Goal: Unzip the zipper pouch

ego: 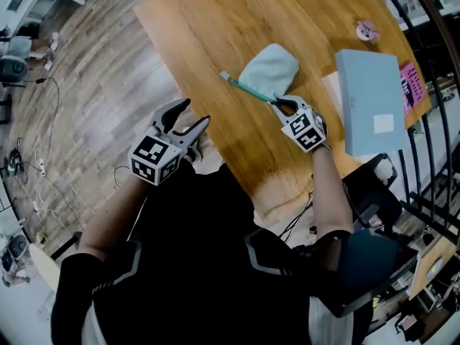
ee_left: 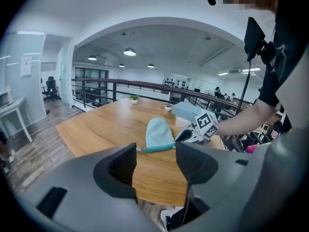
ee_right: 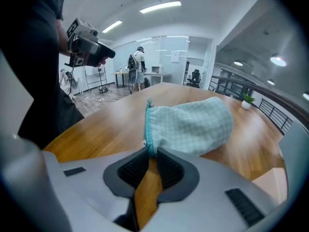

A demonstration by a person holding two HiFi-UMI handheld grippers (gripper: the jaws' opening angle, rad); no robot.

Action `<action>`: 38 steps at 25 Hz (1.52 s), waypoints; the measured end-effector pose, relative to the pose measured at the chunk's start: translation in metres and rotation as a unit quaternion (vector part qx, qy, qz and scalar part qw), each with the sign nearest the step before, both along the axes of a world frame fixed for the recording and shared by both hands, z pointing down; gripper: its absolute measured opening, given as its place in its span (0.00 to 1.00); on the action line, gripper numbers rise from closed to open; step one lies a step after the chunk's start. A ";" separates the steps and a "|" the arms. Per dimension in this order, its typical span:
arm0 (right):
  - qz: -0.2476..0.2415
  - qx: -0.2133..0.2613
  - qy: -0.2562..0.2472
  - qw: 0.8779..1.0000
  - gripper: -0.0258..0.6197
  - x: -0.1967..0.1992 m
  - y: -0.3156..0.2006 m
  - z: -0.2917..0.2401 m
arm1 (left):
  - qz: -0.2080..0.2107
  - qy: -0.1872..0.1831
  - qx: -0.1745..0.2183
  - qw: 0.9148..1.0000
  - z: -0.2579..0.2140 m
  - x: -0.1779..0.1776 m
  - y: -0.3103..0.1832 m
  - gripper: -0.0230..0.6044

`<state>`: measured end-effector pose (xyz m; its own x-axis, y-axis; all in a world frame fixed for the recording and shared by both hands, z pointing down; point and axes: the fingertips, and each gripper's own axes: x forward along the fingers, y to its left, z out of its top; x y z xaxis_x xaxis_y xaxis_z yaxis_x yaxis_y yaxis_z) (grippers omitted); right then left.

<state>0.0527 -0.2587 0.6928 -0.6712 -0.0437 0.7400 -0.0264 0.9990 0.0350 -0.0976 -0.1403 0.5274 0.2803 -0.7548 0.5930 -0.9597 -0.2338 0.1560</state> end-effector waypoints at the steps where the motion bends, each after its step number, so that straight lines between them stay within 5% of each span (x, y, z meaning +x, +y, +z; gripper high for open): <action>1: 0.009 -0.017 -0.007 1.000 0.13 -0.002 0.003 -0.003 | 0.002 0.000 0.001 1.000 -0.002 0.000 0.000 0.47; 7: 0.078 -0.102 -0.068 0.989 0.13 -0.011 0.012 -0.039 | 0.034 0.001 0.013 0.999 -0.016 0.008 -0.004 0.47; 12: 0.157 -0.150 -0.128 0.968 0.12 -0.024 0.004 -0.087 | 0.075 0.017 0.041 0.996 -0.037 0.014 -0.024 0.46; 18: 0.234 -0.161 -0.170 0.944 0.12 -0.030 0.004 -0.143 | 0.152 0.022 0.082 0.985 -0.056 0.022 -0.046 0.46; 28: 0.353 -0.147 -0.199 0.902 0.12 -0.035 0.006 -0.212 | 0.294 0.026 0.153 0.943 -0.090 0.031 -0.084 0.45; 34: 0.398 -0.133 -0.227 0.879 0.12 -0.039 0.009 -0.259 | 0.395 0.036 0.193 0.897 -0.121 0.063 -0.088 0.37; 38: 0.412 -0.125 -0.220 0.876 0.12 -0.040 0.013 -0.280 | 0.429 -0.001 0.235 0.872 -0.138 0.078 -0.092 0.37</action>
<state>0.0132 -0.2460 0.4126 -0.7108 -0.5205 0.4731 -0.6972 0.6104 -0.3760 -0.0199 -0.2323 0.3894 0.8606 -0.4285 0.2754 -0.4008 -0.9033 -0.1528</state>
